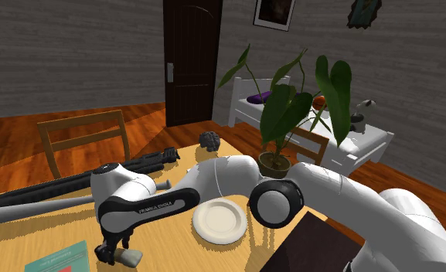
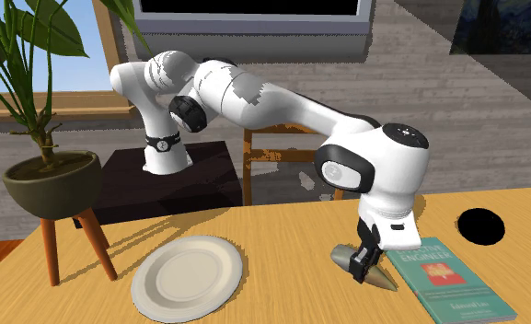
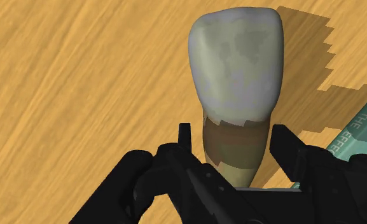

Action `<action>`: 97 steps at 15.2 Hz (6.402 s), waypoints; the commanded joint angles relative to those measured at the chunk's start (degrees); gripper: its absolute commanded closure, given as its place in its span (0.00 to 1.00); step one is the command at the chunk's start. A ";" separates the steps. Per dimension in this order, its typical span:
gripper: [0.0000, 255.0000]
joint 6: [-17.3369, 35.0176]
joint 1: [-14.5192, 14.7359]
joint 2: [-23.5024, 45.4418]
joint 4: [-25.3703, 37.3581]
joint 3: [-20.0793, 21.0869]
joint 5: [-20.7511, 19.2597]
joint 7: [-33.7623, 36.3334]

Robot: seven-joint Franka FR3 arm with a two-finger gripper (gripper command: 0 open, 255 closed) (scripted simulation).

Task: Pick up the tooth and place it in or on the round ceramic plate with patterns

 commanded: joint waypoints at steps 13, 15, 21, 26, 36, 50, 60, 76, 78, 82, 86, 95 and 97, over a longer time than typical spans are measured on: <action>1.00 -0.28 -1.24 -3.16 -3.41 0.51 0.05 0.81; 1.00 -0.64 -1.69 -4.51 -4.57 0.76 0.13 1.10; 1.00 -2.27 -2.60 -7.94 -6.71 1.46 0.51 1.68; 1.00 -3.90 -2.96 -10.08 -7.30 1.95 0.87 1.92; 1.00 13.52 -26.21 -31.17 -51.65 5.97 1.45 1.81; 1.00 24.33 -50.87 -47.74 -80.27 10.53 4.96 -10.46; 1.00 29.20 -60.01 -51.02 -88.32 9.89 4.80 -17.73; 1.00 34.17 -55.19 -44.07 -86.81 3.67 -1.20 -14.33; 1.00 34.17 -55.19 -44.07 -86.81 3.67 -1.20 -14.33; 0.00 34.18 -55.19 -44.09 -86.83 3.67 -1.20 -14.33; 0.00 32.87 -56.28 -45.55 -86.95 5.05 0.12 -15.20; 0.00 29.08 -59.28 -49.55 -86.92 8.83 3.90 -17.67; 0.00 29.08 -59.28 -49.55 -86.92 8.83 3.90 -17.67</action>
